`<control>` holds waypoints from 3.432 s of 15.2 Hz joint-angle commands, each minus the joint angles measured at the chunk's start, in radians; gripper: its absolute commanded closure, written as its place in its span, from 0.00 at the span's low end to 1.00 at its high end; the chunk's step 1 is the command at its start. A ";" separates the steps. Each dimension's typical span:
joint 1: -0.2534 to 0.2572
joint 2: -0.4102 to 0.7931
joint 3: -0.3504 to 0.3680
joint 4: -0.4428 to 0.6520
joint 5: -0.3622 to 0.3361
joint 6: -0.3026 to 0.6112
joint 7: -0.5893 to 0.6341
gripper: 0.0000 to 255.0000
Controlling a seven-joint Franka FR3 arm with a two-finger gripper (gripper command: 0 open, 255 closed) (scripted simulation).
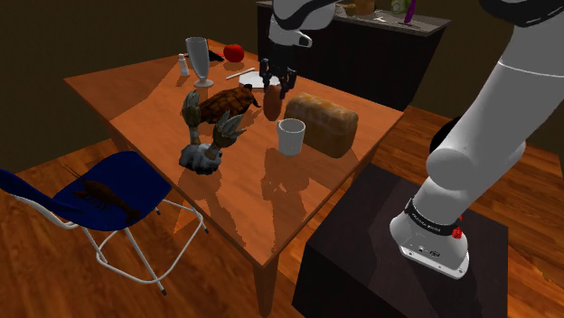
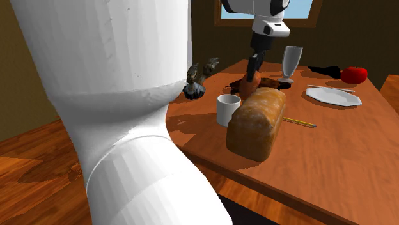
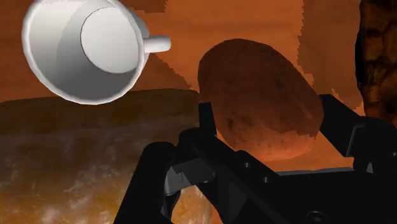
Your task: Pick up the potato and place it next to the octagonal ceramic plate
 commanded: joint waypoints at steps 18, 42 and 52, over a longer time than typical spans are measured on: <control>0.023 0.814 -0.117 1.158 -0.185 -0.379 -0.129 1.00; 0.001 0.801 -0.118 0.944 -0.184 -0.181 -0.138 0.00; 0.001 0.783 -0.116 1.045 -0.180 -0.299 -0.141 0.00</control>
